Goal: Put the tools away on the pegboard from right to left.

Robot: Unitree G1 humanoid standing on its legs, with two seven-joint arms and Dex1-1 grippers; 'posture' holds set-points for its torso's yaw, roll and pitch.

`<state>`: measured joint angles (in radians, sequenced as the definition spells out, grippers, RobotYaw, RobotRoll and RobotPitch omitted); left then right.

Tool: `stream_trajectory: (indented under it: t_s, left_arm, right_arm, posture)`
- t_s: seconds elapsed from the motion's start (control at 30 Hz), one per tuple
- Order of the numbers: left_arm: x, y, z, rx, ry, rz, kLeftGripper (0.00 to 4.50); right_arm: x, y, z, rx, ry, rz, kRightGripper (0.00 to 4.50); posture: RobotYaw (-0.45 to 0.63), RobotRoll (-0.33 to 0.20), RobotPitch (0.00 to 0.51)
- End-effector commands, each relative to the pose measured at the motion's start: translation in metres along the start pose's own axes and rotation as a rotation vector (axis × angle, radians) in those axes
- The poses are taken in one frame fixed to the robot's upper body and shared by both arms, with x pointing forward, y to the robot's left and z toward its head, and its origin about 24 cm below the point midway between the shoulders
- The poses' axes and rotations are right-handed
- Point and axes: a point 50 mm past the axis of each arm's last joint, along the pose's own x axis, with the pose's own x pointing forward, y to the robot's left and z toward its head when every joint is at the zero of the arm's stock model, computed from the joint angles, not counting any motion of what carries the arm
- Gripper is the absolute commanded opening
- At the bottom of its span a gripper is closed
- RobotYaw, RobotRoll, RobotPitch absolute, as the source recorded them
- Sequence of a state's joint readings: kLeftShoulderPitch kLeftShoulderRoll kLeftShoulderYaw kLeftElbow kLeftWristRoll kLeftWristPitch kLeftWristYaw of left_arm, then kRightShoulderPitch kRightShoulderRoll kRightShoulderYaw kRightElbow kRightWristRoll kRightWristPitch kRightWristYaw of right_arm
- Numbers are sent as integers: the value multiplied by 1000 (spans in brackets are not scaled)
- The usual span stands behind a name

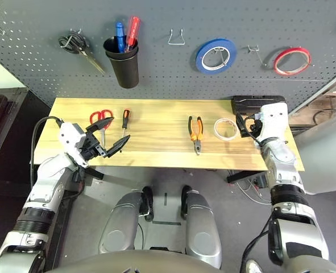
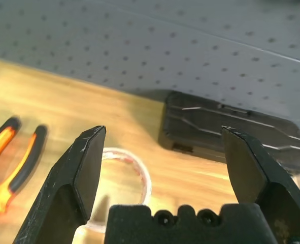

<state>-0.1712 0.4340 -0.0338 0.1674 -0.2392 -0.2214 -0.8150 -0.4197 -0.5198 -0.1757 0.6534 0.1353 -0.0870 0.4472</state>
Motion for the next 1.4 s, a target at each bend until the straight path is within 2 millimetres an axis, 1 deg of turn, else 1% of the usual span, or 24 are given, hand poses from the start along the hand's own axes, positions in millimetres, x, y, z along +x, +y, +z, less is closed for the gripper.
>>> stream_trajectory:
  t_s: [0.03, 0.13, 0.27, 0.37, 0.43, 0.6, 0.8, 1.07, 1.4]
  left_arm:
    - [2, -8, -3, 56, 68, -89, 4443]
    - [2, -7, -6, 93, 108, -100, 4443]
    - [0, -6, -12, 179, 181, -148, 4443]
    - [2, -5, -12, 187, 193, -151, 4443]
    - [4, -6, -11, 181, 184, -147, 4443]
    - [5, -8, -8, 179, 168, -138, 4443]
    - [5, -8, -4, 179, 155, -127, 4443]
    - [5, -13, 2, 177, 139, -112, 4443]
    - [4, -16, 10, 172, 126, -104, 4443]
  right_arm:
    - [4, -1, 7, -82, 126, 158, 4500]
    - [8, -4, 17, -156, 224, 277, 4500]
    - [17, -10, 31, -232, 330, 387, 4500]
    - [22, -13, 38, -306, 406, 470, 4500]
    - [23, -14, 39, -346, 463, 524, 4500]
    - [25, -9, 33, -430, 621, 672, 4500]
    - [32, 3, 27, -504, 725, 752, 4500]
    - [41, 25, 12, -559, 715, 738, 4500]
    - [40, 33, -7, -569, 720, 671, 4500]
  posture:
    - [47, 0, 321]
    - [43, 0, 329]
    - [41, 0, 342]
    - [45, 0, 351]
    - [50, 0, 357]
    - [63, 0, 367]
    - [90, 0, 384]
    - [118, 0, 401]
    - [128, 0, 424]
